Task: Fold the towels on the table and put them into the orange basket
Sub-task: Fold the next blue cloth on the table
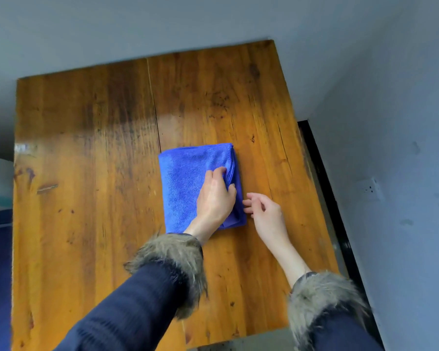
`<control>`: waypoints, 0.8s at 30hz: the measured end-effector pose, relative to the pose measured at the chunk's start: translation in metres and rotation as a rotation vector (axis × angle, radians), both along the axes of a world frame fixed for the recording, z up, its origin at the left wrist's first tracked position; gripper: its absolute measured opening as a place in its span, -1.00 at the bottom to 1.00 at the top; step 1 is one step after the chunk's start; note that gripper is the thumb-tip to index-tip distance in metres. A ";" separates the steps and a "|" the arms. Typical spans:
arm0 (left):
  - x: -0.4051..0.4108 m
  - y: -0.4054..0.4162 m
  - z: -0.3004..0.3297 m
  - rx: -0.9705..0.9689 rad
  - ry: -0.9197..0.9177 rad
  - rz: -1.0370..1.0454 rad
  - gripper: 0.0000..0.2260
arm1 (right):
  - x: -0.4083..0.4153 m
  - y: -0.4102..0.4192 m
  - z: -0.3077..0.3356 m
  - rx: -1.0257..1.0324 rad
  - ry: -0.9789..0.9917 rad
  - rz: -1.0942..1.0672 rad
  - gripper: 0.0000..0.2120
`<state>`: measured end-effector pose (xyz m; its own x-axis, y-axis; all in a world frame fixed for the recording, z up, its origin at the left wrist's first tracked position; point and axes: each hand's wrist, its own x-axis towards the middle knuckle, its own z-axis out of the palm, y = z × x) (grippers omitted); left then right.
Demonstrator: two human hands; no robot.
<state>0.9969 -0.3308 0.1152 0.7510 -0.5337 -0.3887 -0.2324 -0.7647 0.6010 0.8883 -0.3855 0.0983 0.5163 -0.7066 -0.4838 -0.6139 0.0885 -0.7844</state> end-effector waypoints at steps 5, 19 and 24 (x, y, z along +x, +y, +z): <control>0.001 0.014 -0.004 -0.125 0.069 -0.135 -0.67 | 0.031 -0.020 0.000 0.048 -0.030 -0.029 -0.77; 0.065 0.087 -0.052 0.127 -0.629 -0.543 -0.45 | 0.075 0.008 -0.048 -0.875 0.109 0.569 -0.51; 0.064 0.086 -0.056 0.159 -0.614 -0.544 -0.45 | 0.074 0.006 -0.051 -0.847 0.156 0.629 -0.50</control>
<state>1.0609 -0.2445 0.0589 0.5071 -0.8566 -0.0954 -0.8450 -0.5159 0.1411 0.9623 -0.3799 0.0473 0.8805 -0.4712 -0.0519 -0.4579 -0.8171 -0.3502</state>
